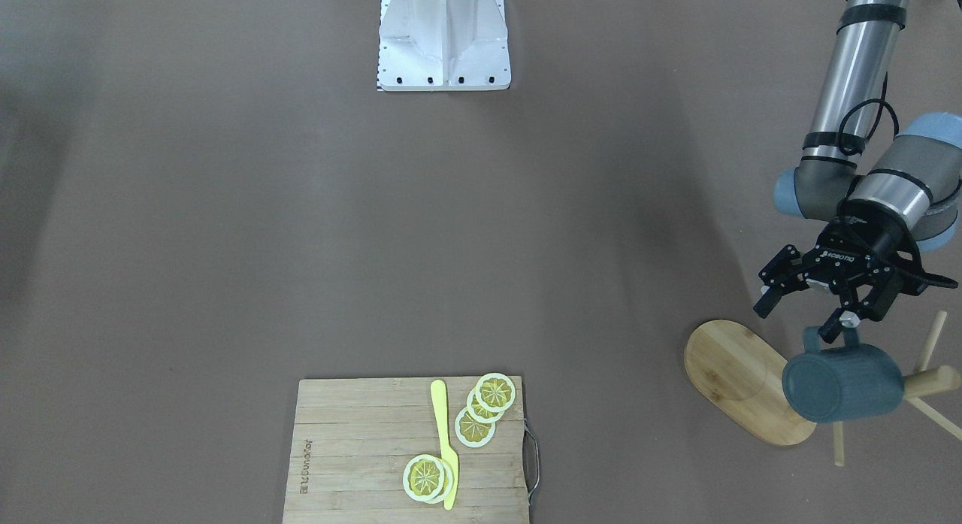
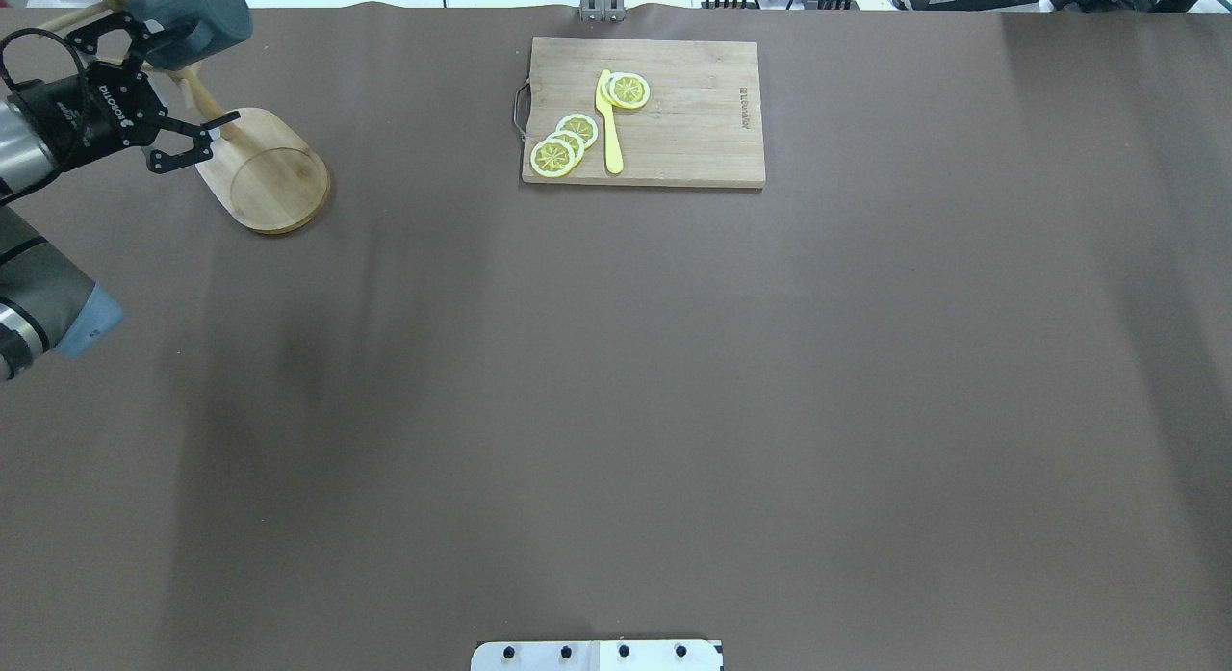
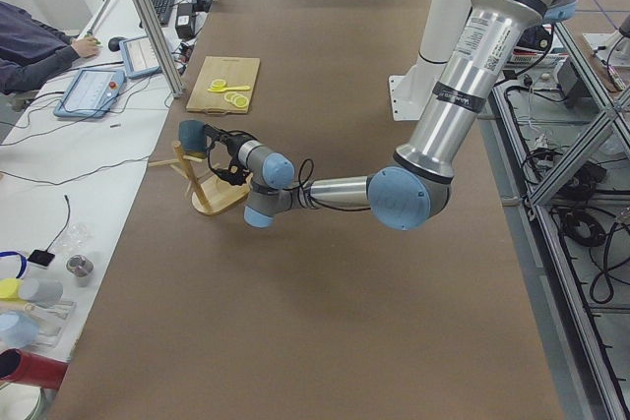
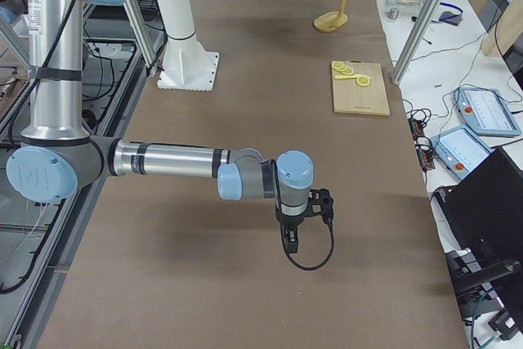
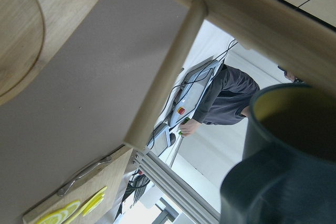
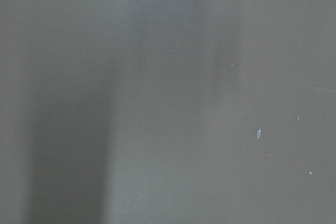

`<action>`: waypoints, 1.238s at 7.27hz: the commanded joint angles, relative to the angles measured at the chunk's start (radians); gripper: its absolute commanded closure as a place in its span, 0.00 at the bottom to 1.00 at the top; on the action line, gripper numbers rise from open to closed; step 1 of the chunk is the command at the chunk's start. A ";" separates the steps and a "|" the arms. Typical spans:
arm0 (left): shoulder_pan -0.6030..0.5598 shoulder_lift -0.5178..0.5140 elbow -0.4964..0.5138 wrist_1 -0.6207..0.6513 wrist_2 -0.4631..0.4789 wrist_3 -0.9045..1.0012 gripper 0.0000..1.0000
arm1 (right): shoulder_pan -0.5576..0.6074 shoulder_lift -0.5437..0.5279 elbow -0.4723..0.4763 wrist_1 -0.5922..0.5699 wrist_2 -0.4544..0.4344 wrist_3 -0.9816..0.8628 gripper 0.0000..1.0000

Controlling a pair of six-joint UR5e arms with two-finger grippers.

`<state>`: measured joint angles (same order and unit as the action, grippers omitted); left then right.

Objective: Hang cup on storage rack
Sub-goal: 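Hook the mug handle onto a rack peg with the left gripper, then open the left gripper and withdraw it from the hanging mug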

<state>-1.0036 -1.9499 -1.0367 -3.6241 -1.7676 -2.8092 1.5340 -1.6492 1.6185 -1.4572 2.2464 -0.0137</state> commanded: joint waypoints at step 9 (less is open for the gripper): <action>-0.125 0.229 -0.333 0.040 -0.481 0.970 0.01 | 0.000 -0.014 -0.002 0.000 -0.001 0.000 0.00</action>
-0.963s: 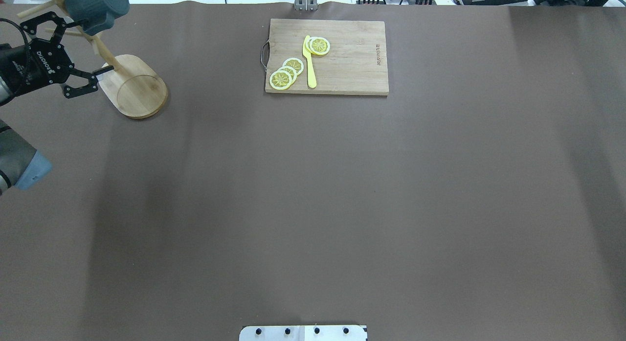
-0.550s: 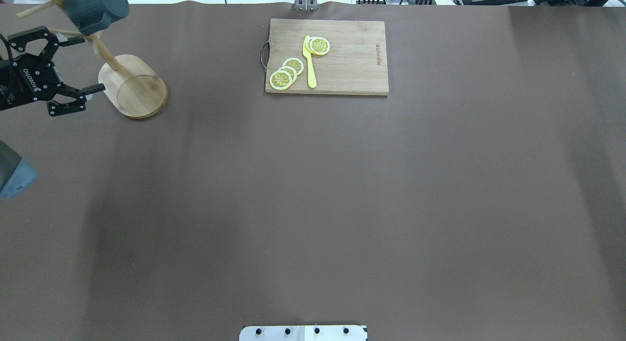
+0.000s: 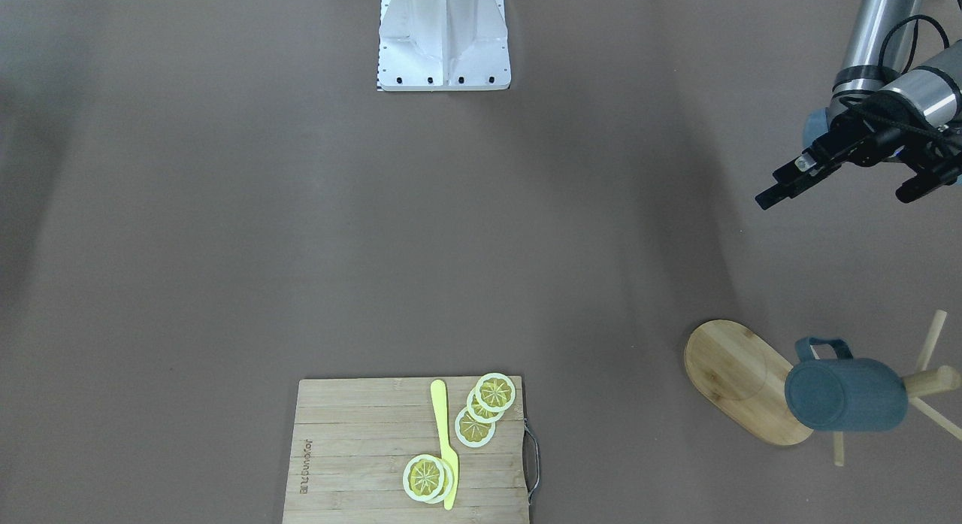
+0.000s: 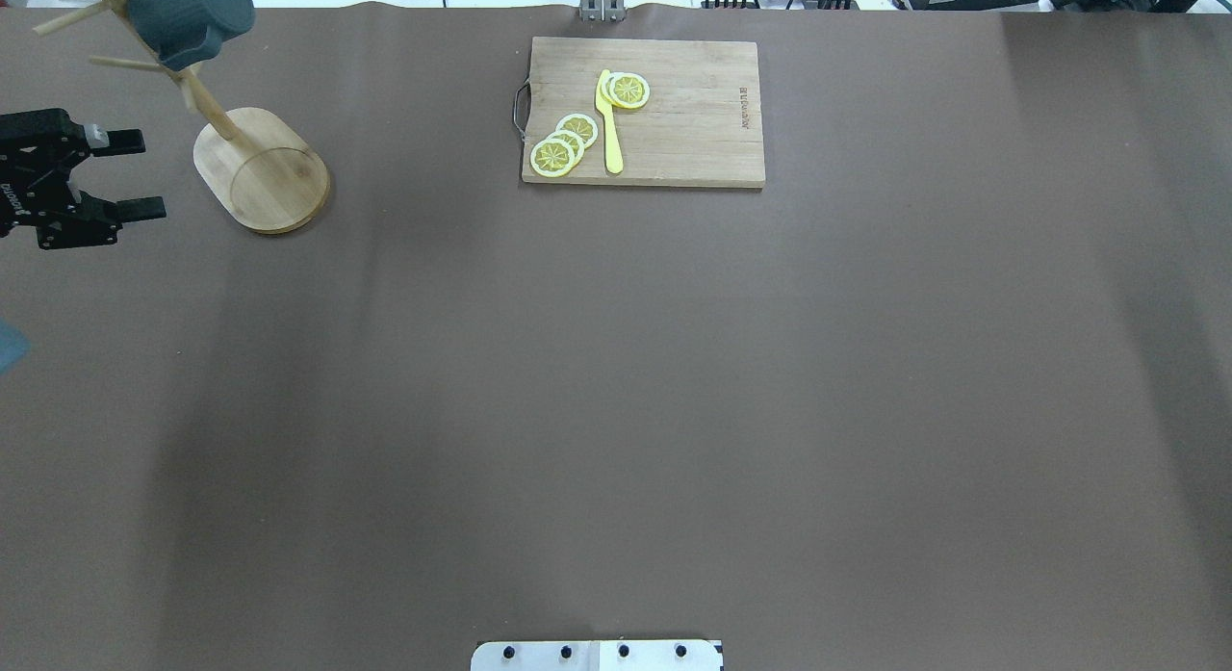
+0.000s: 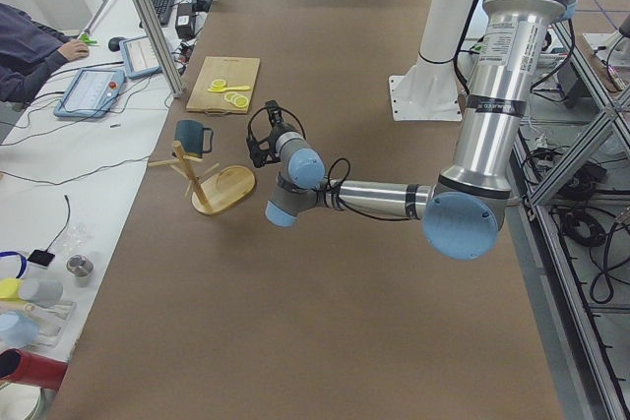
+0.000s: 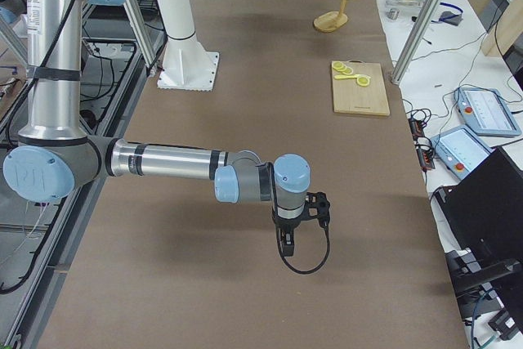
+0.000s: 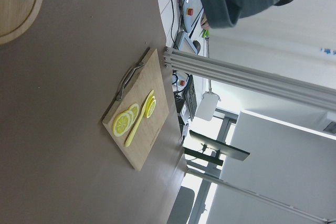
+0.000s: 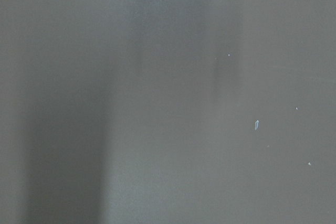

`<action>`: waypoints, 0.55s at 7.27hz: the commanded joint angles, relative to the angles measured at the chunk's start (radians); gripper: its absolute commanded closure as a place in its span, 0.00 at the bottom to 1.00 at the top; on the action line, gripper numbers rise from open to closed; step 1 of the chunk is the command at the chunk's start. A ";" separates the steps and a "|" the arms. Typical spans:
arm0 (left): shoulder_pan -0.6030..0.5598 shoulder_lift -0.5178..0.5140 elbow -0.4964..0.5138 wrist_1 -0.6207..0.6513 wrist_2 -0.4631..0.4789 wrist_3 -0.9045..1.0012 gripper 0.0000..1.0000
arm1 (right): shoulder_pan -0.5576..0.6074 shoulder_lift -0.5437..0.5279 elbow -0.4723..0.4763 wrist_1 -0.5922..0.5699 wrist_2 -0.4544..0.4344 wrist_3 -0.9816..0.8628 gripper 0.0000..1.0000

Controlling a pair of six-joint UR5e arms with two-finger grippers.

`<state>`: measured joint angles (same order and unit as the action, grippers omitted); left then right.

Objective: Hang cup on storage rack
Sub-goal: 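Open the left gripper and withdraw it from the hanging mug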

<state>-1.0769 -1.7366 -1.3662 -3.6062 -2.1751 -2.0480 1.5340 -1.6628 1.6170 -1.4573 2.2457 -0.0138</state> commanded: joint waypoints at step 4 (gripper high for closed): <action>-0.185 0.041 -0.005 0.341 -0.206 0.960 0.01 | -0.002 0.001 0.000 0.000 0.002 0.000 0.00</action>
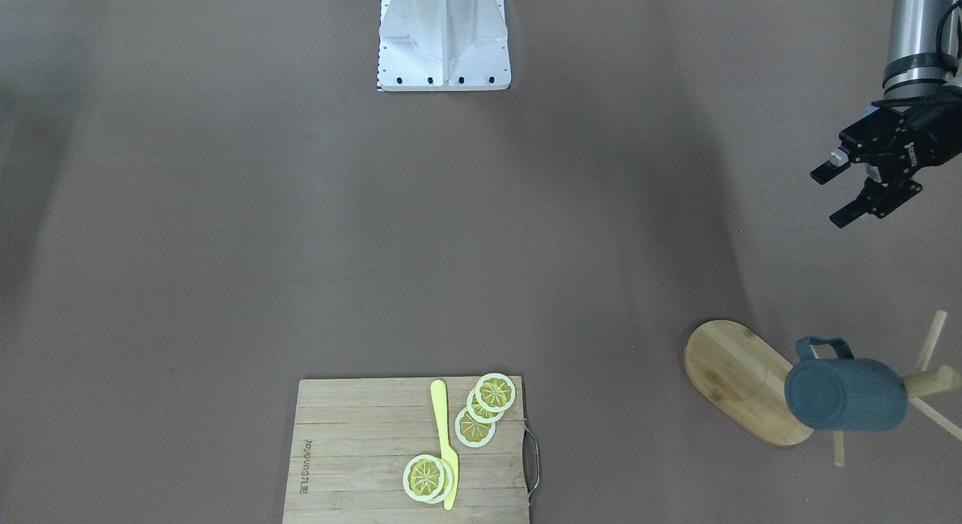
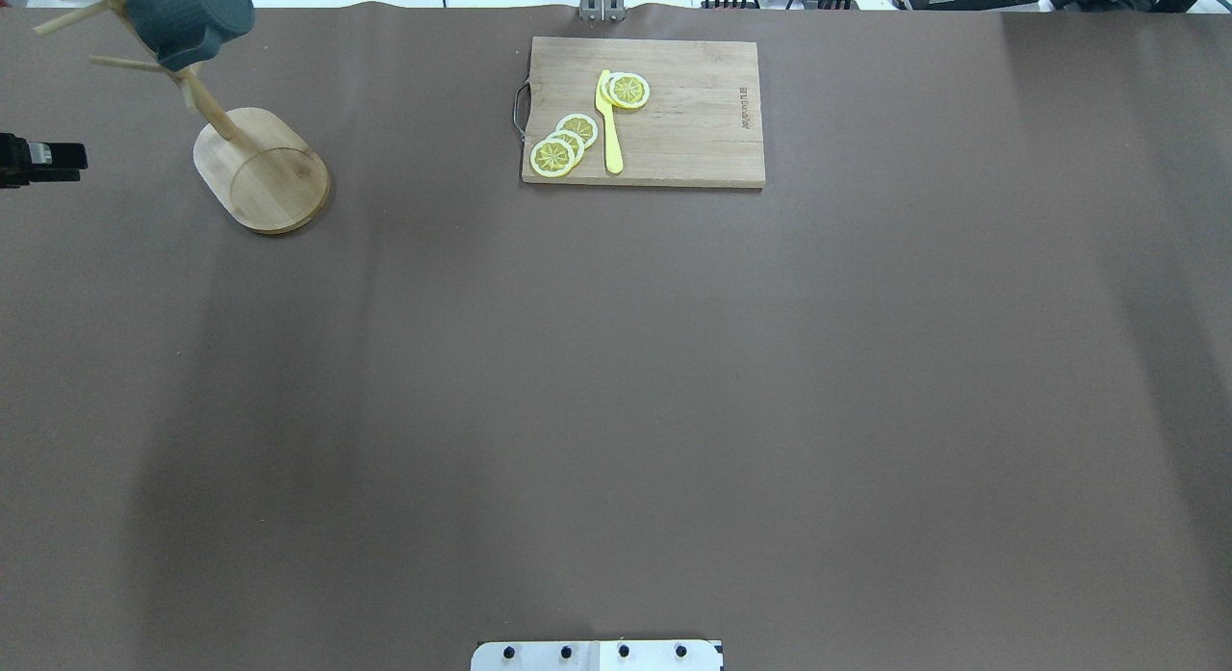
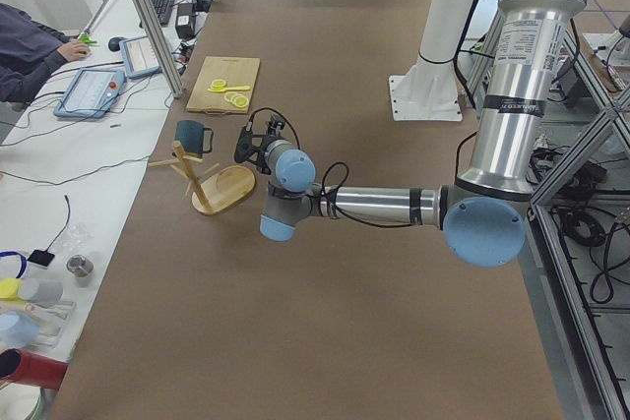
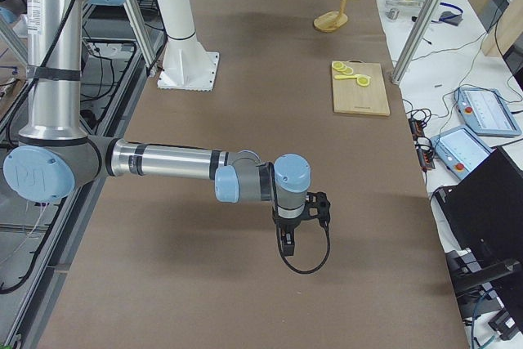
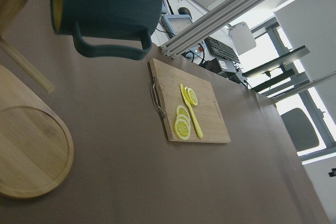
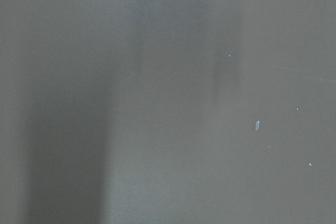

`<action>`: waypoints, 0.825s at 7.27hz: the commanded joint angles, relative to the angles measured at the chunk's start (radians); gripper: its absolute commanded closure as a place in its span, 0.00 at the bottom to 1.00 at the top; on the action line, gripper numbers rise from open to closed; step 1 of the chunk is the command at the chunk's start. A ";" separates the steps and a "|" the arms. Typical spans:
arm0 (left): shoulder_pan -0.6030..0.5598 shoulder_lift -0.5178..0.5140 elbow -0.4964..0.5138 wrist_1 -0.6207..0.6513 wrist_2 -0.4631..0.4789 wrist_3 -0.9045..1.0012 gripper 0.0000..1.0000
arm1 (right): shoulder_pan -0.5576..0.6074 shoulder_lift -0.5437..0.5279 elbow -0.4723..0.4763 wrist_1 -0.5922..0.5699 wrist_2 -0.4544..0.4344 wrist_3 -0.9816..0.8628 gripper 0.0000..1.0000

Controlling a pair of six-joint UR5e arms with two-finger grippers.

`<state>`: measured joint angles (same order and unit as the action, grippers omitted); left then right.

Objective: Hang cup on storage rack
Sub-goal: 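Open the left gripper and withdraw it from the hanging mug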

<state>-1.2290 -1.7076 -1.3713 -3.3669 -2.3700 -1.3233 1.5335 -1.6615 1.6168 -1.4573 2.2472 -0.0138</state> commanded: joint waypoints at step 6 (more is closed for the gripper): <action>-0.168 0.028 -0.002 0.648 0.265 1.281 0.01 | -0.007 0.000 -0.006 -0.002 0.000 0.000 0.00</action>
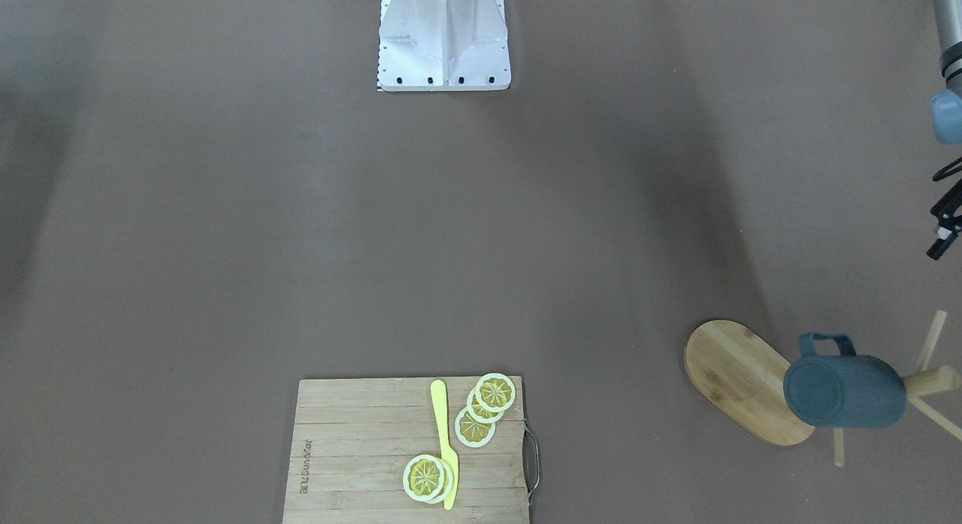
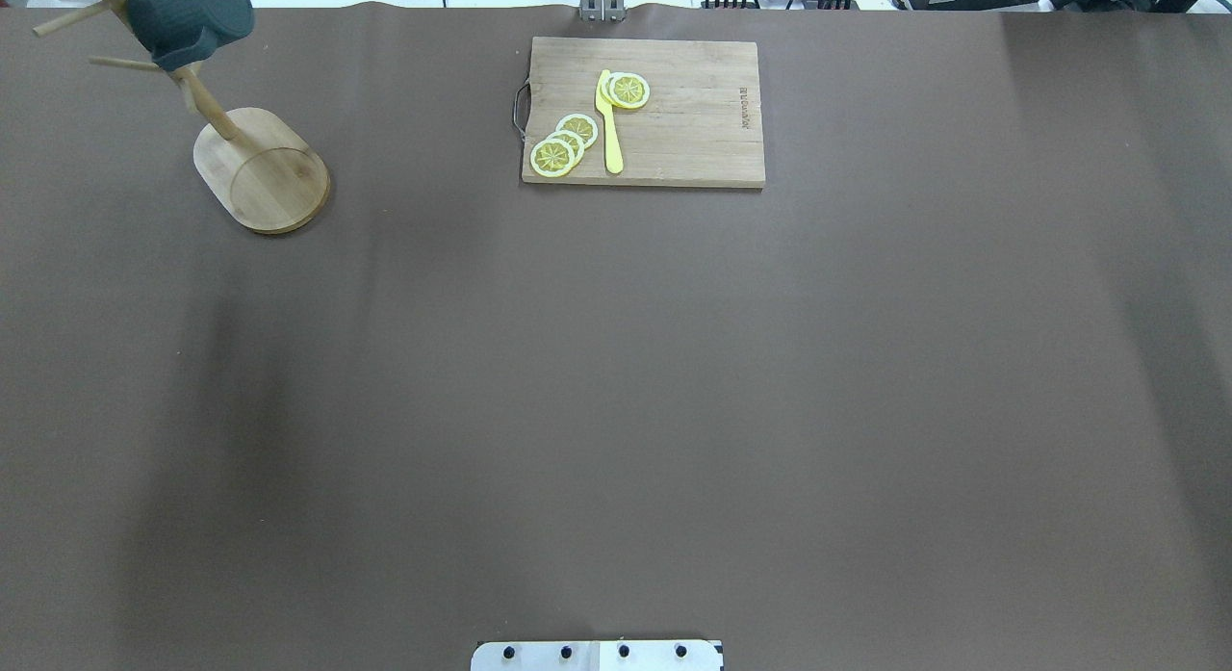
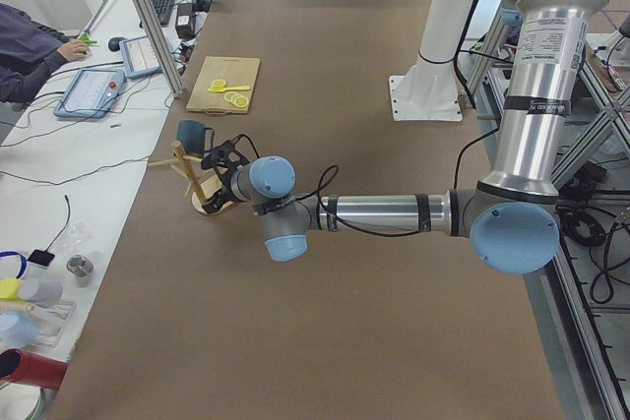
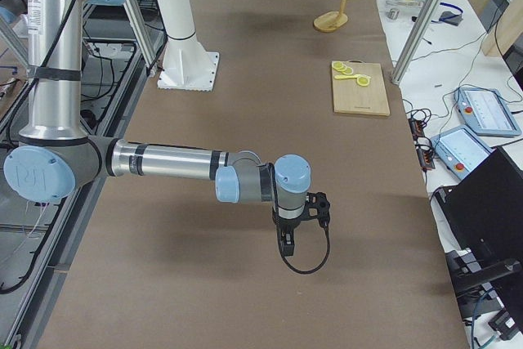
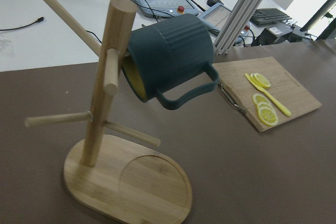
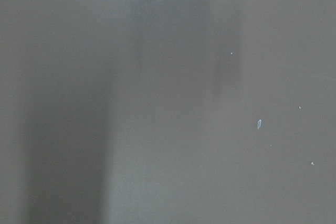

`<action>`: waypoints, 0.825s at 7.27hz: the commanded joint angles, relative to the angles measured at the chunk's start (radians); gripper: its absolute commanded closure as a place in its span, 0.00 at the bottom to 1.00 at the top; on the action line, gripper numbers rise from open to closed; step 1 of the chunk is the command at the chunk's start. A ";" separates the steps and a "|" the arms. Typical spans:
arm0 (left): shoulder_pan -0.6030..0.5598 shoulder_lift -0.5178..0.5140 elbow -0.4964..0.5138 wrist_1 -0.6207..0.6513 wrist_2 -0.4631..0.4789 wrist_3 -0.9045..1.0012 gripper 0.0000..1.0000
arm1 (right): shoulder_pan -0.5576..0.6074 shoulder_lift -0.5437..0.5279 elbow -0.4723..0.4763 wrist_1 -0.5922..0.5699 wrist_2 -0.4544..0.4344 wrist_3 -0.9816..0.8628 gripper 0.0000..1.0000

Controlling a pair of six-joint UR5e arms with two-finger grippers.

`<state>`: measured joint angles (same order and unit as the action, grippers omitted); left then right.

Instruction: Hang cup on storage rack

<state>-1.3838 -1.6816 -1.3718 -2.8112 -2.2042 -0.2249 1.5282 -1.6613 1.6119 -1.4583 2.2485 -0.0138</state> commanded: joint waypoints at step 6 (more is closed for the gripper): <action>-0.147 -0.035 -0.016 0.753 0.273 0.630 0.01 | -0.003 -0.002 -0.007 -0.001 -0.001 0.000 0.00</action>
<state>-1.5032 -1.7056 -1.3836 -2.2237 -1.9255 0.3777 1.5248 -1.6627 1.6082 -1.4588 2.2473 -0.0138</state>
